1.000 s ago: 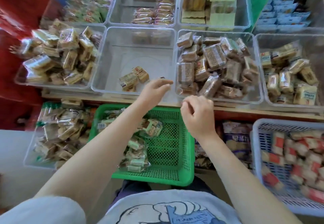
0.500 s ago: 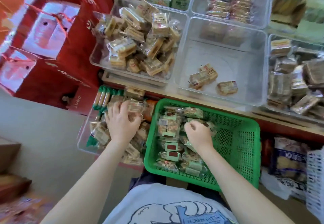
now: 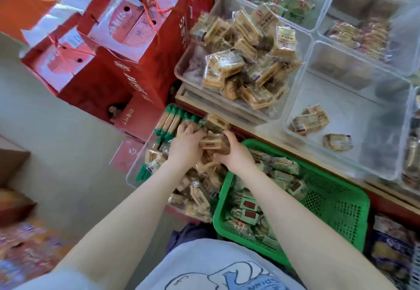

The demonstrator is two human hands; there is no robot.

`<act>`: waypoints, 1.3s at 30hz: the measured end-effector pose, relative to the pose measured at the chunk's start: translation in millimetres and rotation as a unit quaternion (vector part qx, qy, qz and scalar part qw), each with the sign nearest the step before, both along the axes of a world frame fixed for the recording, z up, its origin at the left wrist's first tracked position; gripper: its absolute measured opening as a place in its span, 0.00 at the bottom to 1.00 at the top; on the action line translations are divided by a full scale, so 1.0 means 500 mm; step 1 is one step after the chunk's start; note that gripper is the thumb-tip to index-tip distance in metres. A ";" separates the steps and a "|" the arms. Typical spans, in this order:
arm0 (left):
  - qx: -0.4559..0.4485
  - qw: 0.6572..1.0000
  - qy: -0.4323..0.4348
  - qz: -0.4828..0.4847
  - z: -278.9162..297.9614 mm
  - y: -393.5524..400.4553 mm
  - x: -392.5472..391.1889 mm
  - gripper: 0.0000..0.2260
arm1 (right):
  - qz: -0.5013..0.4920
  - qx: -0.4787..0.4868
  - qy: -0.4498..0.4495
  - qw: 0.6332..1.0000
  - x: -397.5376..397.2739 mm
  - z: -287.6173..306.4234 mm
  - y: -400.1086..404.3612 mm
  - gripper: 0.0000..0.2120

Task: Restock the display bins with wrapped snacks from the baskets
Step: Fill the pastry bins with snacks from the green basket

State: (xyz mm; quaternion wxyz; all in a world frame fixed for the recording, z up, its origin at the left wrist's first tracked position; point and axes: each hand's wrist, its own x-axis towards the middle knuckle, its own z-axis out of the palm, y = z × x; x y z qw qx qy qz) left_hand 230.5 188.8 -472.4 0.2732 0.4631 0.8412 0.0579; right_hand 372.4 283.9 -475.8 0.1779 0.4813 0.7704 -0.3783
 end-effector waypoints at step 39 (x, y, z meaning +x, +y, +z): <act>0.061 0.986 -0.078 0.134 0.083 0.030 0.121 0.12 | -0.087 0.094 -0.060 0.990 0.229 0.120 0.327 0.32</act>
